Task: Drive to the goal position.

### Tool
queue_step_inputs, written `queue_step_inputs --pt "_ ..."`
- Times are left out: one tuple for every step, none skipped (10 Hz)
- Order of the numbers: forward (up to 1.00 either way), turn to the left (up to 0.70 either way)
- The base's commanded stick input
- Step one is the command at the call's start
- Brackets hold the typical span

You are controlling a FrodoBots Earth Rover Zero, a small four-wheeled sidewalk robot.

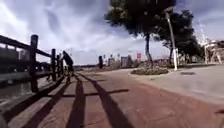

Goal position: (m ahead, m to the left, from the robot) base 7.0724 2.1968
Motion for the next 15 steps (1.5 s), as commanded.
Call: queue_step_inputs --pt "0.85 -0.04" --pt "0.85 -0.04" --pt "0.85 -0.04" --pt "0.85 -0.04" --pt "0.85 -0.04" --pt "0.85 -0.04" --pt "0.85 -0.04" --pt "0.85 -0.04" --pt "0.85 0.04" --pt "0.85 0.12" --pt "0.85 0.19" --pt "0.85 0.27" --pt "0.85 0.3" --pt "0.85 0.3" --pt "0.85 0.3"
